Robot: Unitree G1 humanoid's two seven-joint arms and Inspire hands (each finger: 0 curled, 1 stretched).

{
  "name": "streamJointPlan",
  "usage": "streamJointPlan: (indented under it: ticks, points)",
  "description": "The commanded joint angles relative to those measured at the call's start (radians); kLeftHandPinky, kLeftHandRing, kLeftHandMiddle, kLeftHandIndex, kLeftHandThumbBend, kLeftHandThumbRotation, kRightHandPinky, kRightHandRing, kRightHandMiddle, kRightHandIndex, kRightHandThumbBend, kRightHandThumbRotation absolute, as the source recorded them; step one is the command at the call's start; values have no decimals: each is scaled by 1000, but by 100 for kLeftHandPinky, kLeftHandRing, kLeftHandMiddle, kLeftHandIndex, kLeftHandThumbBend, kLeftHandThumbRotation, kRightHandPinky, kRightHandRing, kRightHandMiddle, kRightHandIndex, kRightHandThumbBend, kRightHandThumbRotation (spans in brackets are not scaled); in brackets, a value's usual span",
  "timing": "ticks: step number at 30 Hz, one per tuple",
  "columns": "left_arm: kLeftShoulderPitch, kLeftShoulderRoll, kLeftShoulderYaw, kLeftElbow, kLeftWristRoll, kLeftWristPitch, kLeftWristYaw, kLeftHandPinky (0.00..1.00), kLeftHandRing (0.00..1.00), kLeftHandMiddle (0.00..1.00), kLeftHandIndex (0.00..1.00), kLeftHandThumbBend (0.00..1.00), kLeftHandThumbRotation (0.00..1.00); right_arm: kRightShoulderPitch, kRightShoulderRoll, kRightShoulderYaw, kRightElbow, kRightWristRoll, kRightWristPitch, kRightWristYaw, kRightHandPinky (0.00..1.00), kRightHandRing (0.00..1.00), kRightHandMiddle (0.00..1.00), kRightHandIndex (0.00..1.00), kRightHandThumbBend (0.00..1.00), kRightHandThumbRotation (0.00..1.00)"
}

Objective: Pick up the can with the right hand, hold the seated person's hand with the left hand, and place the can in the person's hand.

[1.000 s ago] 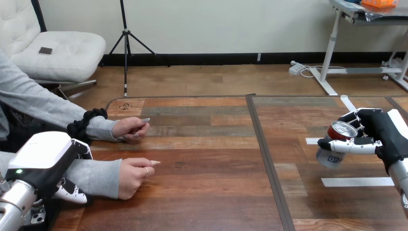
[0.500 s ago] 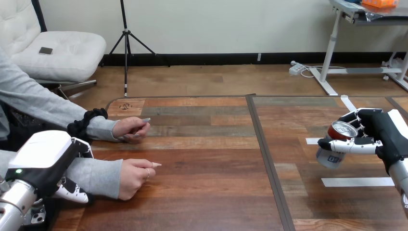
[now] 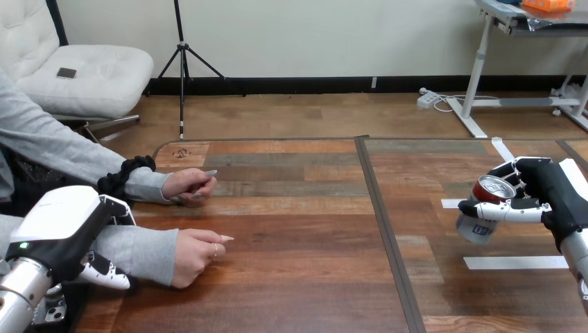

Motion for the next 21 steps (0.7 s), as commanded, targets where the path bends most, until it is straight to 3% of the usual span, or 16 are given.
streamJointPlan:
  ticks: [1, 10, 21]
  points:
    - [-53, 17, 40, -41, -52, -45, 11, 22, 27, 35, 46, 92, 0, -84, -34, -17, -48, 13, -10, -16, 26, 31, 39, 44, 86, 0]
    - [-51, 20, 58, -51, -75, -97, 60, 24, 29, 36, 45, 94, 0, -83, -36, -12, -53, 6, -3, -19, 27, 32, 40, 44, 86, 0]
    - [-49, 17, 86, -79, -76, -108, 106, 24, 28, 35, 43, 97, 0, -82, -34, -12, -54, 7, -3, -18, 30, 34, 42, 44, 86, 0]
